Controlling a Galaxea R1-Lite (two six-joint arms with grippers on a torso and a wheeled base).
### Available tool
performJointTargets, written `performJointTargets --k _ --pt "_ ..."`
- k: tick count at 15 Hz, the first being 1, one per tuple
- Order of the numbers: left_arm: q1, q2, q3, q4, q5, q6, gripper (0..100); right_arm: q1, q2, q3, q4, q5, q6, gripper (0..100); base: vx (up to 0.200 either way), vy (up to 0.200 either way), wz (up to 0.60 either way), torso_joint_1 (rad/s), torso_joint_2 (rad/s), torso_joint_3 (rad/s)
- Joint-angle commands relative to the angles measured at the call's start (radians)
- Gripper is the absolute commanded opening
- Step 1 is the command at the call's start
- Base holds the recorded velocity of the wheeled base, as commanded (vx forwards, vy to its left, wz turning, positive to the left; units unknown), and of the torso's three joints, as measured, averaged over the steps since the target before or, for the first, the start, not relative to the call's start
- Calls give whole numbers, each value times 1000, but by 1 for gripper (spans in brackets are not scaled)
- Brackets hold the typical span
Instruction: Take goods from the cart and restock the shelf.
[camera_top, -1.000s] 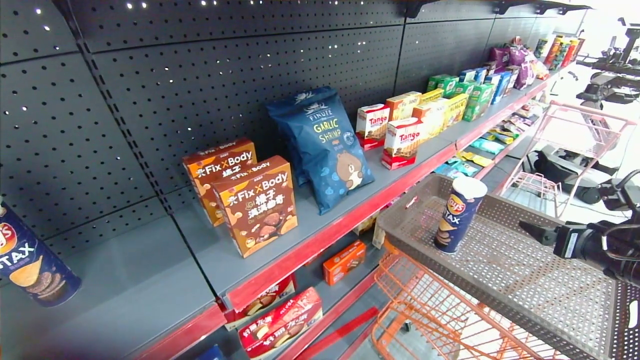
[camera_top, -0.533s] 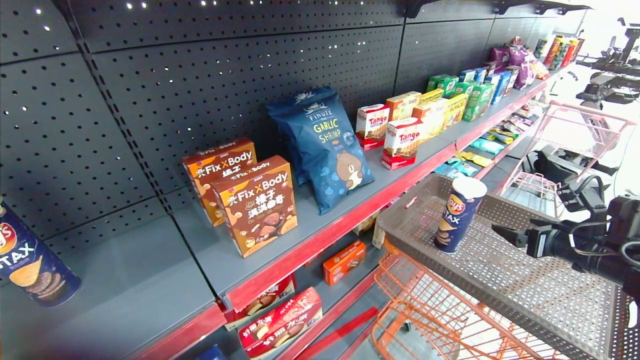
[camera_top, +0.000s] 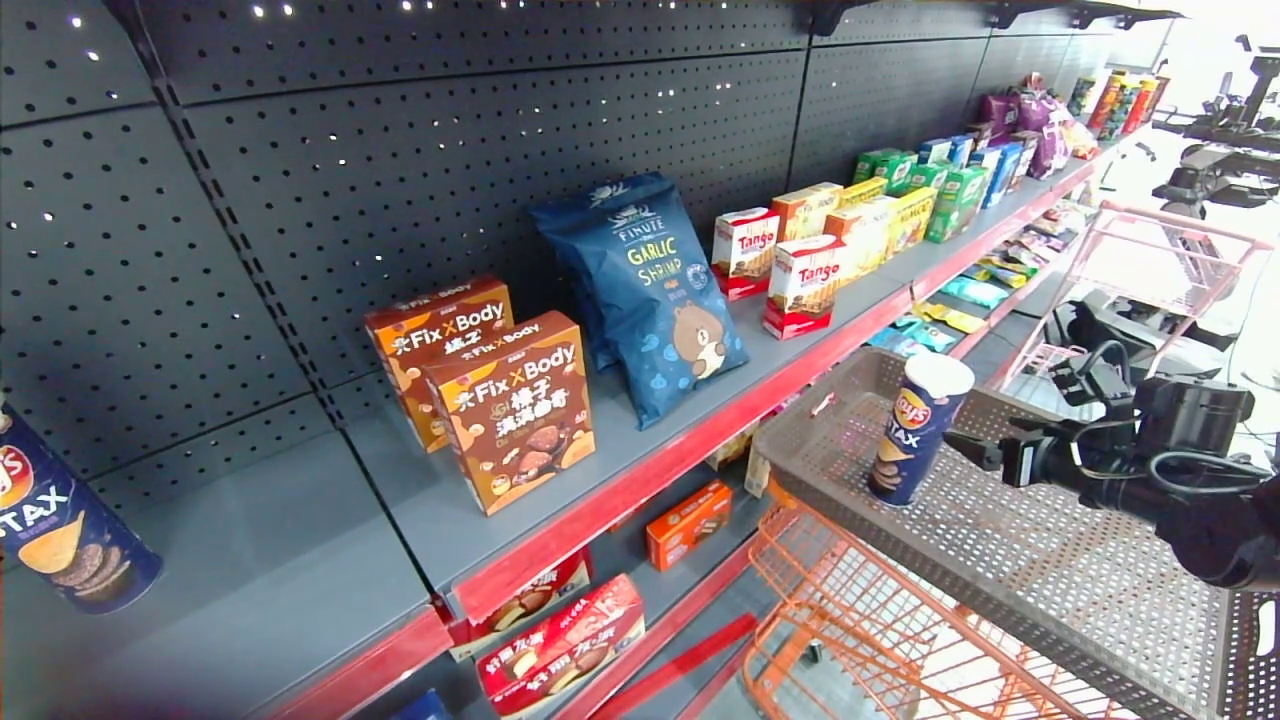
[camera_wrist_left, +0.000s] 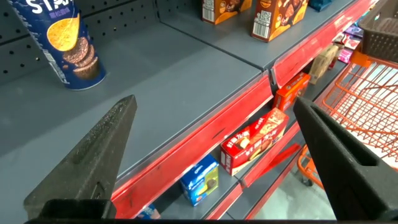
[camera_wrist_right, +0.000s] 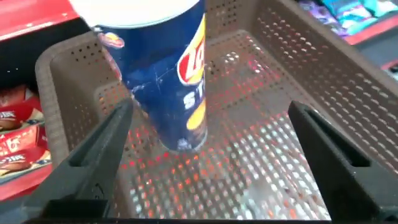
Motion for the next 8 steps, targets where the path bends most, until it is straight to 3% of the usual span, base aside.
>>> performJointTargets --k 1,5,8 --pt "1 0 0 0 1 0 100 14 55 -56 4 6 0 100 0 0 0 0 0 0" --pt "1 0 0 0 -1 0 100 46 149 -220 11 13 0 100 0 0 0 0 0 0" --pt "1 0 0 0 -1 0 100 51 156 -241 11 27 0 100 0 0 0 0 0 0"
